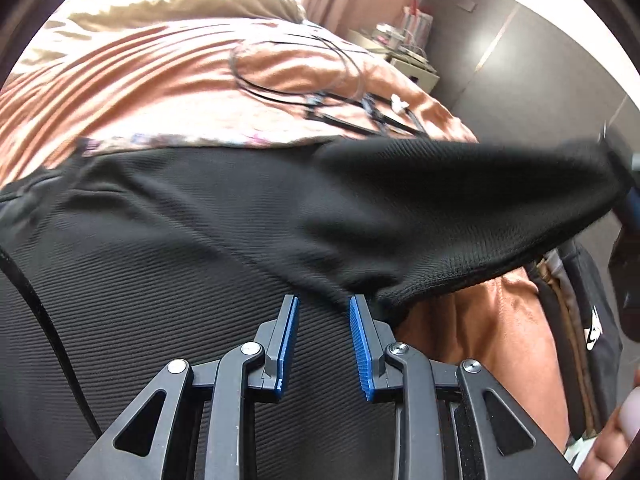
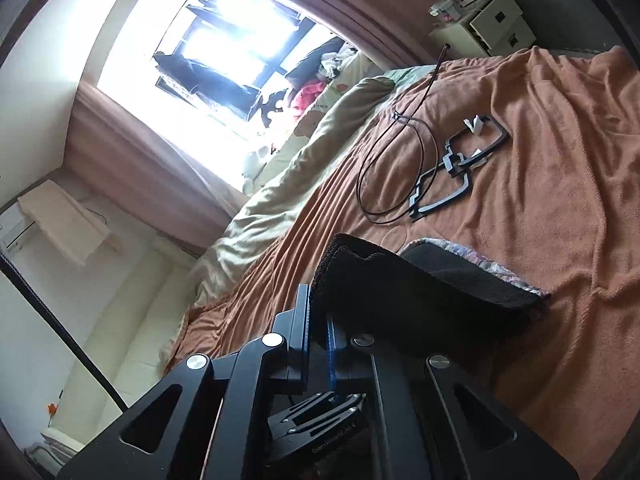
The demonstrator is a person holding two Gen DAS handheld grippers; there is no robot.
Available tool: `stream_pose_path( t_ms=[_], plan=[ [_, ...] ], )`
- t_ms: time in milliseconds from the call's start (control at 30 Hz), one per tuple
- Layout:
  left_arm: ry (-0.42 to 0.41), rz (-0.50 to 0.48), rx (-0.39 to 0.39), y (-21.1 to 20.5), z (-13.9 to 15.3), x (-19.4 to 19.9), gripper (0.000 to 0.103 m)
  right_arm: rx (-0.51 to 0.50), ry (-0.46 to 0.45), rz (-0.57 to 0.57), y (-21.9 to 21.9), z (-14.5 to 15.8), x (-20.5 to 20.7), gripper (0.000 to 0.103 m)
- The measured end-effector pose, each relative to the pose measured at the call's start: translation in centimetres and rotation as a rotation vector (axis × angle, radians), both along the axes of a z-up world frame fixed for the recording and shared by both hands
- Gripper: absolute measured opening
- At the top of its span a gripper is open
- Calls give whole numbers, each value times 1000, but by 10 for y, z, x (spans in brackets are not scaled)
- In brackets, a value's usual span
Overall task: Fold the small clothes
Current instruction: 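Fold the held shirt side and sleeve over the body toward the collar with the right gripper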
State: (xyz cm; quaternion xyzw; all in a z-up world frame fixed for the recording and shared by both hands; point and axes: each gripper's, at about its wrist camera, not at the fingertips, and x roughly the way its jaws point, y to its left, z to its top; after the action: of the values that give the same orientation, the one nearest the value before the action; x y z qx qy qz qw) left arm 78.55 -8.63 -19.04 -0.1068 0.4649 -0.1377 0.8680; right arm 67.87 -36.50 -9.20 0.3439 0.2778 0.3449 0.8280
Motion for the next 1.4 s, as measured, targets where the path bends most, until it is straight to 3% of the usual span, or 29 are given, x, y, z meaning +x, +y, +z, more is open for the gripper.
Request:
stream_pose_path(
  t_ms=[400,667,700,733,767,833,933,1067,1233,1400],
  plan=[
    [-33,142,54,84,52,-48,29,-18,74,141,65,-15,3,3],
    [-38,163,73,107,76,-74,29,-114,161,177,95,-22,14,7],
    [-39,164,78,107,78,-77,29,-121,191,188,97,-27,17,10],
    [-39,165,90,108,81,-79,29,-124,217,194,99,-30,19,22],
    [-38,164,97,108,83,-81,29,-123,246,196,99,-34,21,43],
    [-34,161,106,107,87,-84,30,-104,274,177,91,-38,22,64],
    [-32,155,105,102,90,-84,30,-58,286,151,69,-37,26,64],
    [-30,123,107,87,87,-84,30,-93,277,59,39,-30,33,64],
    [-8,65,109,56,69,-75,30,-85,290,-51,-2,-26,59,64],
    [15,17,95,28,49,-61,30,-98,309,-94,-13,-28,80,60]
  ],
)
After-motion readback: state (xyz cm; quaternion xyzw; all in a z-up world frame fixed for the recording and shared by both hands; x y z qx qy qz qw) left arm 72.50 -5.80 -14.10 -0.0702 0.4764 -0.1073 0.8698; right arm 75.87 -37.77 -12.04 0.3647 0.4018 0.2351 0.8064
